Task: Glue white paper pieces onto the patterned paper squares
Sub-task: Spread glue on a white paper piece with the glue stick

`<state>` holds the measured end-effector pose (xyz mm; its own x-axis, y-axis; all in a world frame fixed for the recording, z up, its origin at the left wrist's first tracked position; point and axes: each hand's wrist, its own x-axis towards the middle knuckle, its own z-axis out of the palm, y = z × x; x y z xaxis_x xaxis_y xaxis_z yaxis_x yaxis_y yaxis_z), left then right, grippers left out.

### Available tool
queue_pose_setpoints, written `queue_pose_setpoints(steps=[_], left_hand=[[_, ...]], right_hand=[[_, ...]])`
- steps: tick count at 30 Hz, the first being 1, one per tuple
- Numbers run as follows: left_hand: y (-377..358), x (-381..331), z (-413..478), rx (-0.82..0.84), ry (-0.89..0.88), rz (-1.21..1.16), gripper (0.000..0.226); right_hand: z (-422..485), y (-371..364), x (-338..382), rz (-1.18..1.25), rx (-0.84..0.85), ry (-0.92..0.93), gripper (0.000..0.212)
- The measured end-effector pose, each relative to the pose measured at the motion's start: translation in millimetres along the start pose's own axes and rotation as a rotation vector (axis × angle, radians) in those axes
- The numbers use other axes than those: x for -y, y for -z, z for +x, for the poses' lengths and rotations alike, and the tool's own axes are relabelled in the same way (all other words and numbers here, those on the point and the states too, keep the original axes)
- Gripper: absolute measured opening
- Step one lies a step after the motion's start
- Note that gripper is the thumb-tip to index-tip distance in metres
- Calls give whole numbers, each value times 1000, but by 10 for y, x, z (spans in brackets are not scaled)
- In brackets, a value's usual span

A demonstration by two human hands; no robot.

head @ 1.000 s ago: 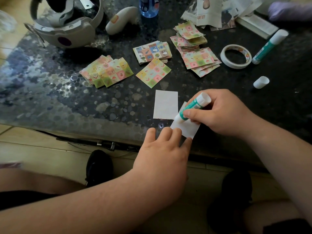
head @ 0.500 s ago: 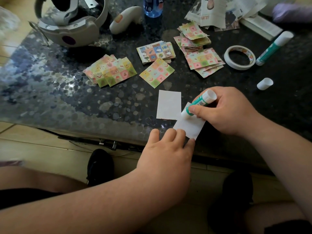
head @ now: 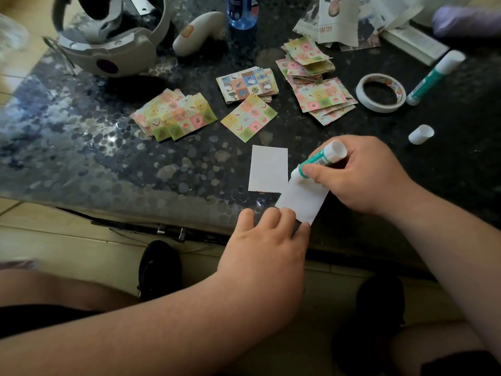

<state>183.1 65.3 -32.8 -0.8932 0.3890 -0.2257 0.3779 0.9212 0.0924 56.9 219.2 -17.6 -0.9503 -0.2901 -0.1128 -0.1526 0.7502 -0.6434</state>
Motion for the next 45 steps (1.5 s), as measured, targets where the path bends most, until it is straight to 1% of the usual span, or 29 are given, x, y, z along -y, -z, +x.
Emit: queue_pose_setpoints(steps=[4, 5, 9, 11, 13, 17, 18, 22, 26, 28, 31, 33, 35, 37, 39, 42, 45], left_hand=[[-1, -4, 6, 0, 1, 2, 82], [-5, -5, 4, -2, 1, 3, 82], [-18, -6, -5, -15, 4, 9, 84], [-28, -5, -8, -21, 3, 8, 84], [-36, 0, -7, -18, 0, 8, 86], [-31, 4, -1, -11, -5, 16, 87], [-31, 1, 0, -12, -5, 15, 87], [-34, -5, -10, -25, -5, 19, 87], [-35, -3, -20, -23, -12, 23, 88], [-25, 0, -20, -19, -12, 13, 87], [-14, 18, -21, -13, -12, 5, 87], [-24, 24, -24, -22, -10, 9, 87], [-44, 17, -34, -45, -2, 11, 85], [-77, 32, -34, -43, 10, 11, 81], [-89, 63, -16, -35, 14, 15, 77], [-43, 96, 18, -70, 0, 12, 72], [42, 120, 47, -47, -8, -1, 72]], right_hand=[[-34, -19, 27, -13, 156, 20, 21], [-28, -24, 25, -20, 156, 20, 22], [40, -3, -6, -38, 4, -6, 21], [52, 9, -6, -51, -24, -22, 20], [45, 12, -4, -50, -10, -9, 21], [18, 31, 30, -41, 107, -6, 21], [17, 34, 29, -42, 109, -8, 21], [44, 40, 8, -48, -13, -30, 21], [47, 37, 16, -68, -15, -37, 22], [47, 68, 11, 51, -75, -49, 17], [85, 232, 14, 366, -289, -98, 14], [122, 371, -14, 445, -390, -111, 11], [145, 443, -71, 460, -419, -131, 9], [125, 433, -98, 474, -382, -133, 9], [65, 370, -74, 486, -286, -116, 8], [-26, 264, -19, 417, -122, -79, 8], [-44, 207, -7, 360, -10, -93, 13]])
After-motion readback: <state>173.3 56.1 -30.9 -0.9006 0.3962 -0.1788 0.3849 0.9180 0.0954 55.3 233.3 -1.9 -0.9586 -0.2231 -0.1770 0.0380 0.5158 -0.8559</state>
